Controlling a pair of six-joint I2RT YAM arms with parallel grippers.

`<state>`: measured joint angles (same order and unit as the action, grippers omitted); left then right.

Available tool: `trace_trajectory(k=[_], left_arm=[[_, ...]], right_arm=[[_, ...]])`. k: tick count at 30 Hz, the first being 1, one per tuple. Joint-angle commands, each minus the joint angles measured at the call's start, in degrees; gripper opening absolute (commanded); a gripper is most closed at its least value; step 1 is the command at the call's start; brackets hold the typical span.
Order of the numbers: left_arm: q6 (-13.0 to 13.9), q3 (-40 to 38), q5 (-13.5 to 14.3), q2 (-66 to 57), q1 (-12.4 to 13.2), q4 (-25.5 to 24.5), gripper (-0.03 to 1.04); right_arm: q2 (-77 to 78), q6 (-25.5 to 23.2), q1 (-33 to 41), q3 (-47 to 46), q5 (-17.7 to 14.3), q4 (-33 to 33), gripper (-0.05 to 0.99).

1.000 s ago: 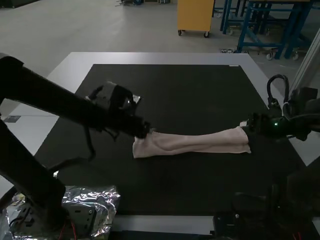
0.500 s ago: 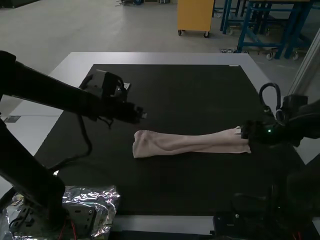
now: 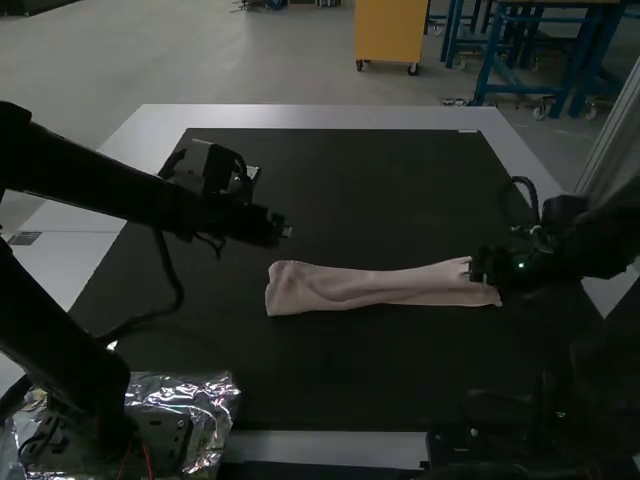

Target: Fold the towel.

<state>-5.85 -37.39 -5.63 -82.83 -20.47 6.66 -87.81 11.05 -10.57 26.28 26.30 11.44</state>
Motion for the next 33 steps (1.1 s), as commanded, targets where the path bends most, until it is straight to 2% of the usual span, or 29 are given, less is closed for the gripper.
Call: trace_trajectory(k=[1,4,5,8,10,13,16,21,27,31,33], left_arm=[[0.75,-1.73,0.09,2.06,0.43,0.11,0.97],[0.75,-1.64,0.09,2.06,0.43,0.20,0.97],[0.75,-1.55,0.09,2.06,0.52,0.29,0.97],[0.84,-1.64,0.09,2.06,1.22,0.46,0.97],[0.92,-1.64,0.09,2.06,1.92,0.55,0.97],[1.19,-1.81,0.09,2.06,2.98,0.82,0.97],[1.45,-1.99,0.09,2.06,3.59,0.90,0.97],[1.80,-2.08,0.09,2.06,3.68,0.99,0.97],[1.89,-2.52,0.09,2.06,3.68,1.08,0.97],[1.98,-2.43,0.27,2.06,3.77,0.99,0.97],[2.51,-2.34,1.94,2.06,3.68,1.25,0.97]], right_arm=[[-1.84,-0.85,0.99,0.08,-0.99,1.04,0.77],[-3.68,-0.68,0.99,-0.18,-0.03,1.39,0.45],[-4.12,-0.50,0.99,-0.36,1.03,1.39,0.31],[-4.12,0.29,0.55,-0.27,1.38,1.30,-0.03],[-3.95,0.73,0.11,0.35,2.52,0.16,-0.02],[-0.96,3.01,-2.79,1.84,4.19,-5.29,-0.02],[3.87,2.57,-6.22,3.07,4.37,-7.31,-0.02],[10.38,3.10,-9.12,7.03,6.21,-15.05,-0.02],[15.12,3.01,-8.77,9.84,7.53,-21.11,-0.02],[17.67,-1.20,-6.04,9.66,9.99,-22.52,-0.03],[18.38,-4.19,-2.97,9.31,10.61,-22.34,-0.03]])
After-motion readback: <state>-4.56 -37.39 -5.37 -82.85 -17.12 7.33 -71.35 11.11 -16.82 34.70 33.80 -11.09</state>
